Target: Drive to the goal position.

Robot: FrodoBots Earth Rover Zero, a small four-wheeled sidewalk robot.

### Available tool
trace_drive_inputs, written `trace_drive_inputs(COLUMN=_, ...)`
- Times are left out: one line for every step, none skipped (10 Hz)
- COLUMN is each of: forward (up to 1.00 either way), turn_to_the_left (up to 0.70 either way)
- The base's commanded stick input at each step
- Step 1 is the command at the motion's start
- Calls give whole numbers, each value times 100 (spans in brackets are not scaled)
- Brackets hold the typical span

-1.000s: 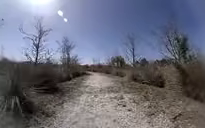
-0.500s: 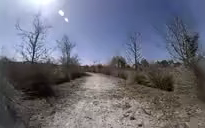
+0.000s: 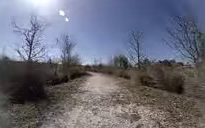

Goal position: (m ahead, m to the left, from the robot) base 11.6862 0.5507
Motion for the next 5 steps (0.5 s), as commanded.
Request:
trace_drive_inputs(forward=70, turn_to_the_left=0)
trace_drive_inputs(forward=70, turn_to_the_left=0)
trace_drive_inputs(forward=70, turn_to_the_left=0)
trace_drive_inputs(forward=70, turn_to_the_left=0)
trace_drive_inputs(forward=70, turn_to_the_left=0)
